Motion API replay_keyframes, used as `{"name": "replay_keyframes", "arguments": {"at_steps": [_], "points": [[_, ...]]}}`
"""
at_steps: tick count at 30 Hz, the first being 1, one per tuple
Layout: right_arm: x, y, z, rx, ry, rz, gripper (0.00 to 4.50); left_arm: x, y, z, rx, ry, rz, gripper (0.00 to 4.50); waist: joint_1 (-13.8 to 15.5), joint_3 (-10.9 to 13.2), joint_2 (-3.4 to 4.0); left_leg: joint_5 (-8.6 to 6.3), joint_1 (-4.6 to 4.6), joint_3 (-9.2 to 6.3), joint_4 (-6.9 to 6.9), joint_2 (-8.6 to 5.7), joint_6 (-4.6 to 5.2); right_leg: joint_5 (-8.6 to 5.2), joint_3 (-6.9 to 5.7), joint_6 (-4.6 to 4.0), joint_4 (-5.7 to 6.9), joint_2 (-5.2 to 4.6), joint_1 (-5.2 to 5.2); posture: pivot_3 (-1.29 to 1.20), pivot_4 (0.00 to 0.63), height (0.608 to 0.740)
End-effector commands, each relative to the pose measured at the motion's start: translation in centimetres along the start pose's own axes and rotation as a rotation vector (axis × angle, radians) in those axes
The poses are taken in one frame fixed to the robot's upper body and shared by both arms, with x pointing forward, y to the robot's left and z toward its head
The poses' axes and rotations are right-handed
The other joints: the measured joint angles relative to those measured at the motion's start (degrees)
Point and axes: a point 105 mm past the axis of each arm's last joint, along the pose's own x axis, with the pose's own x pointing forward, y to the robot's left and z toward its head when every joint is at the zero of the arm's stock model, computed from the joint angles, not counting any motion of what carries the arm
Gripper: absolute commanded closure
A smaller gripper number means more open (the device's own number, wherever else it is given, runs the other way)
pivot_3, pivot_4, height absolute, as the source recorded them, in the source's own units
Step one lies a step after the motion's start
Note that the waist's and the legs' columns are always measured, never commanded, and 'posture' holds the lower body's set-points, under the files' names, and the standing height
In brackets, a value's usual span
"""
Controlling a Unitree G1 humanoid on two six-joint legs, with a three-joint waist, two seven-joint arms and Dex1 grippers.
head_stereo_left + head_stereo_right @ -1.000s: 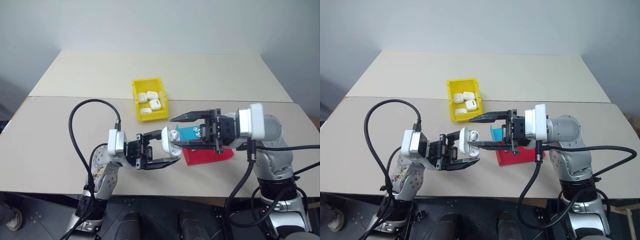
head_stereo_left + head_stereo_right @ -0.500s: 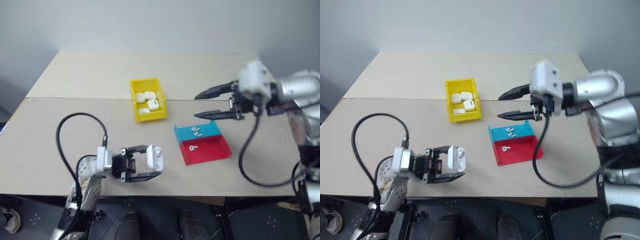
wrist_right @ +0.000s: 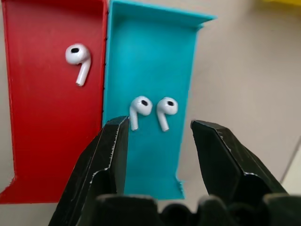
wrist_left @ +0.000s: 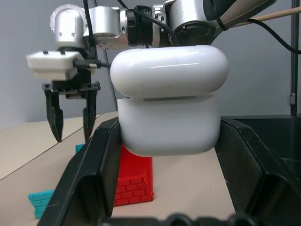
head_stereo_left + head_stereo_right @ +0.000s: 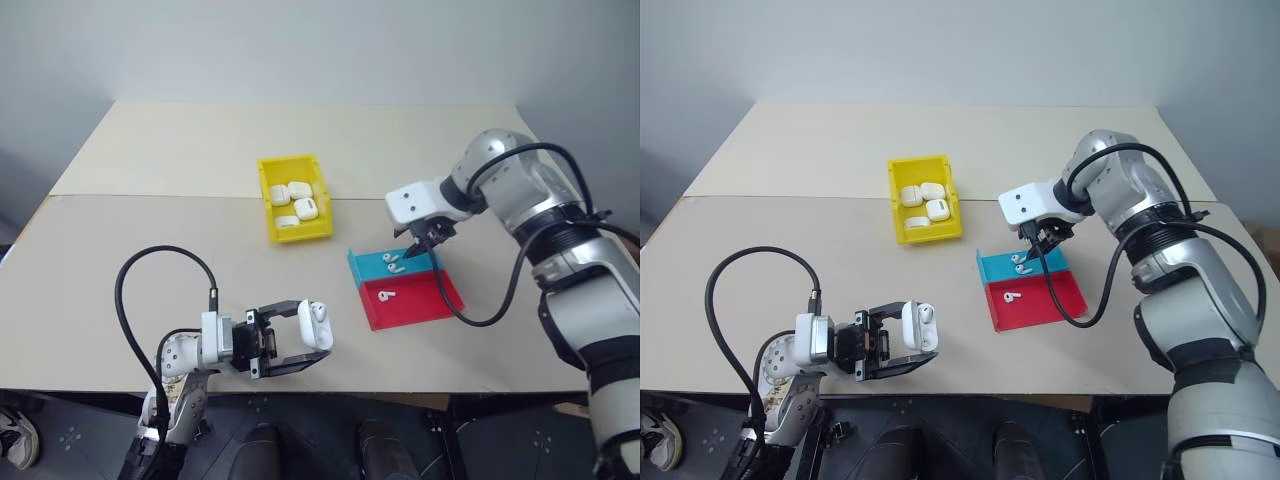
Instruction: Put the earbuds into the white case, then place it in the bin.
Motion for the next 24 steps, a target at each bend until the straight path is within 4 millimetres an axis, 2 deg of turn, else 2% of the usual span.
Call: {"name": "replay_keyframes", "arguments": {"at_steps": [1,6,7,8,24], "points": [[-0.4,-1.1,0.3,0.048,0.037,-0.006,1.95,0.5,-0.3,0.7,0.044,-0.007,-0.013,1.74,-0.2,0.0,0.02,0.0,0.01,0.0,0.0,0.0,0.0,0.0,0.0,0.0,0.01,0.0,0.0,0.0,0.15,0.74],[0.2,-0.8,0.3,0.077,0.024,0.04,1.95,0.8,-0.3,0.7,0.049,-0.007,-0.005,1.74,-0.08,0.03,0.05,0.0,0.0,0.0,0.0,0.0,0.0,0.0,0.0,0.0,0.02,0.01,0.0,0.0,0.15,0.74],[0.3,-0.7,0.4,0.075,0.017,0.041,2.32,0.8,-0.3,0.6,0.049,-0.005,-0.005,1.74,0.01,0.03,0.06,0.0,-0.01,0.0,0.0,0.0,0.0,0.0,0.0,0.0,0.01,0.0,0.0,0.0,0.15,0.74],[0.4,-0.7,0.5,0.077,0.011,0.04,2.51,0.8,-0.3,0.6,0.049,-0.004,-0.005,1.74,0.06,0.03,0.06,0.0,-0.01,0.0,0.0,0.0,0.0,0.0,0.0,0.0,0.01,0.0,0.0,0.0,0.15,0.74],[2.6,-1.7,0.3,0.017,0.026,-0.055,2.51,1.2,0.0,0.3,0.06,-0.001,-0.014,1.74,-0.14,0.04,0.07,0.0,0.01,0.0,0.0,0.0,-0.01,0.0,0.0,0.0,0.03,0.01,0.0,0.0,0.15,0.74]]}}
